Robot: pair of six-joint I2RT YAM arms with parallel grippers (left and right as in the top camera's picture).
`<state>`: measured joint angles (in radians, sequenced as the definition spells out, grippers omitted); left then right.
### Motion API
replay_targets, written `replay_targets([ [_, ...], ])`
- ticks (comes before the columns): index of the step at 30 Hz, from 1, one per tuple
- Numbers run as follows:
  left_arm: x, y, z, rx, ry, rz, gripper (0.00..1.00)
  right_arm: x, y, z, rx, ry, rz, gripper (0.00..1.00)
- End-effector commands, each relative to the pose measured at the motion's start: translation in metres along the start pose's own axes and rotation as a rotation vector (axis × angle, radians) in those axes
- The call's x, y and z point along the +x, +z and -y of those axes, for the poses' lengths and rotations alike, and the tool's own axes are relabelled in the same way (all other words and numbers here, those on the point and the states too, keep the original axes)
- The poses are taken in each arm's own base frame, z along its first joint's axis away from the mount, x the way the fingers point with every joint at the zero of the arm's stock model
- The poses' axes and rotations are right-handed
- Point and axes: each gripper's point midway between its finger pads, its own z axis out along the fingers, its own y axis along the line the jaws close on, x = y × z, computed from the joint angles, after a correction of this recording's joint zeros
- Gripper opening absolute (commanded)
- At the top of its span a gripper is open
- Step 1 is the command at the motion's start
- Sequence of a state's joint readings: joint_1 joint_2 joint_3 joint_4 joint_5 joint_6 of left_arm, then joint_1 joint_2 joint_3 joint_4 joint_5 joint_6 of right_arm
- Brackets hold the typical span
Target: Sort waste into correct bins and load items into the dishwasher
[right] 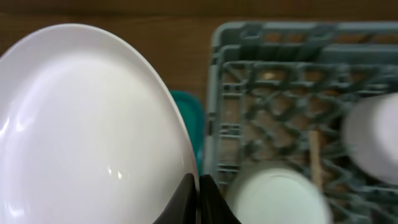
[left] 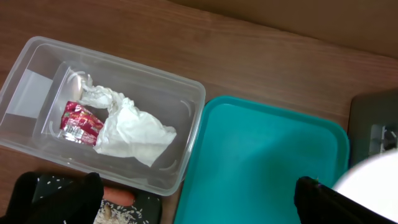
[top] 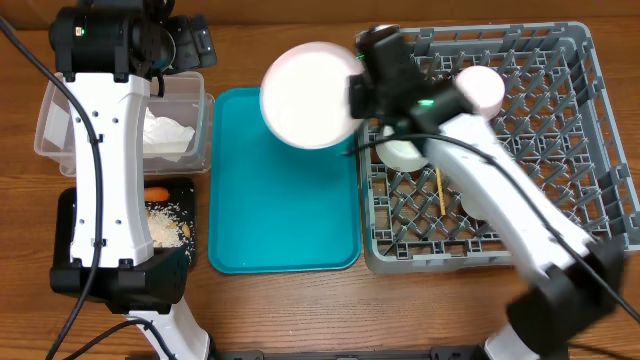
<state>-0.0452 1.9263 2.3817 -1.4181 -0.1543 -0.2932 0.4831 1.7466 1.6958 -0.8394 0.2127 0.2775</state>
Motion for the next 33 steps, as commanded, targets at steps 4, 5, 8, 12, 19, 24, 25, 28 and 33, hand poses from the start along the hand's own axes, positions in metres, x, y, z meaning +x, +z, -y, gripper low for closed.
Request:
replay_targets([
  [4,-0.005,-0.009,-0.002,-0.002,-0.022,0.028,1.00,-0.039,-0.095,0.067,0.194,-0.211,0.167,0.11],
  [5,-0.005,-0.009,-0.002,-0.002,-0.022,0.028,1.00,-0.038,-0.104,0.072,0.206,-0.239,0.171,0.15],
  [8,-0.005,-0.009,-0.002,-0.002,-0.022,0.028,1.00,-0.038,-0.139,0.096,0.310,-0.320,0.189,0.04],
  [12,-0.005,-0.009,-0.002,-0.002,-0.022,0.028,1.00,-0.041,-0.169,0.138,0.523,-0.316,0.202,0.04],
  [19,-0.005,-0.009,-0.002,-0.002,-0.022,0.028,1.00,-0.030,-0.156,0.146,0.535,-0.338,0.122,0.04],
  [24,-0.005,-0.009,-0.002,-0.002,-0.022,0.028,1.00,-0.029,-0.137,0.102,0.225,-0.111,0.167,0.28],
  [25,-0.005,-0.009,-0.002,-0.002,-0.022,0.028,1.00,-0.025,-0.132,0.081,0.098,-0.080,0.148,0.34],
  [28,-0.005,-0.009,-0.002,-0.002,-0.022,0.028,1.00,-0.011,-0.126,0.027,-0.214,0.003,0.062,0.35],
  [33,-0.005,-0.009,-0.002,-0.002,-0.022,0.028,1.00,0.015,-0.099,-0.023,-0.406,0.084,-0.117,0.41],
])
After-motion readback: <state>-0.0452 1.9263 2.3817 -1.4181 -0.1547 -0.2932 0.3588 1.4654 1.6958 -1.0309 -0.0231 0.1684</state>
